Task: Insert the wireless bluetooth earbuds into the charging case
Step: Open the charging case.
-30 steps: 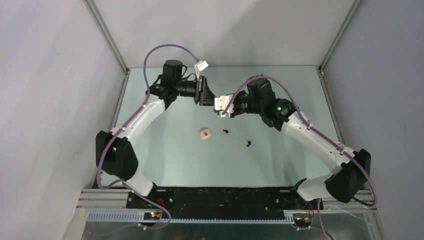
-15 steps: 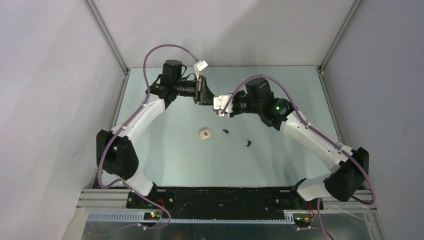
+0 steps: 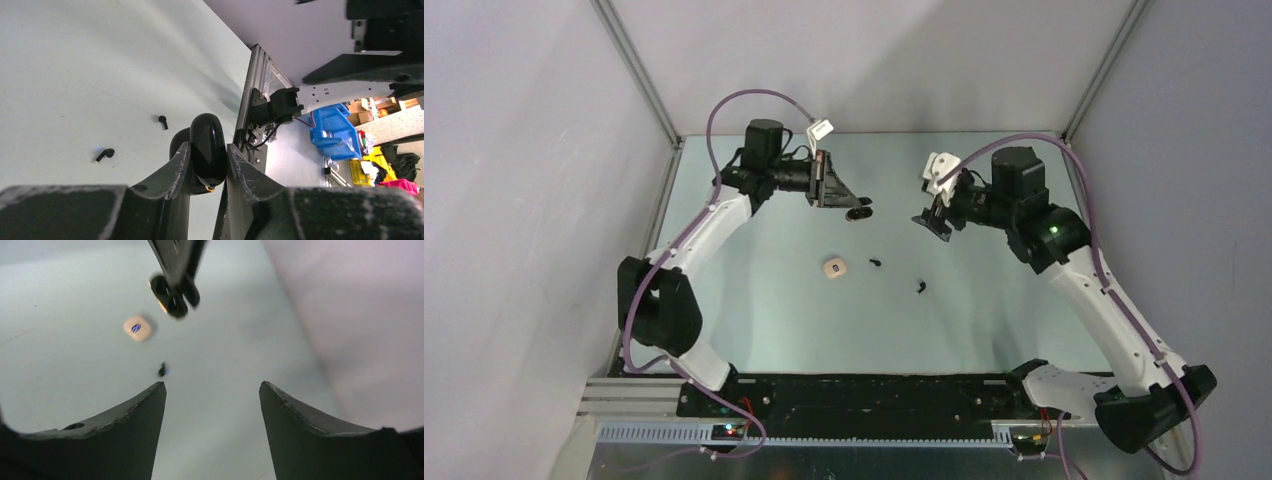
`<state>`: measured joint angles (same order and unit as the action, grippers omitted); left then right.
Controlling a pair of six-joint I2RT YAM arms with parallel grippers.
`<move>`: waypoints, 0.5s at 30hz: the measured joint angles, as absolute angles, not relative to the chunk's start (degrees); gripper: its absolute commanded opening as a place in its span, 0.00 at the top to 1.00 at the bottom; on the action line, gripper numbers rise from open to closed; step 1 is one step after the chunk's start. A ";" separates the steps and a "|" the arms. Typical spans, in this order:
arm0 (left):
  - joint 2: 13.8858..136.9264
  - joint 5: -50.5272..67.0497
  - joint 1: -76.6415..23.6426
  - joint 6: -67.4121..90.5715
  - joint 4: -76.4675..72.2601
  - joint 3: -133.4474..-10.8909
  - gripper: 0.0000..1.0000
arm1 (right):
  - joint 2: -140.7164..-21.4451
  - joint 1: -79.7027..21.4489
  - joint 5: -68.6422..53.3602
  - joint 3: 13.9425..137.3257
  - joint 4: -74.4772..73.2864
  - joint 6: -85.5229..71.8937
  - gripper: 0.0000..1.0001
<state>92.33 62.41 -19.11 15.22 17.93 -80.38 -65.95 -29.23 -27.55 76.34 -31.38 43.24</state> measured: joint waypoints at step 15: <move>92.23 62.57 -17.80 15.03 18.15 -80.18 1.00 | -82.46 -20.93 -19.03 58.72 -39.59 10.68 0.62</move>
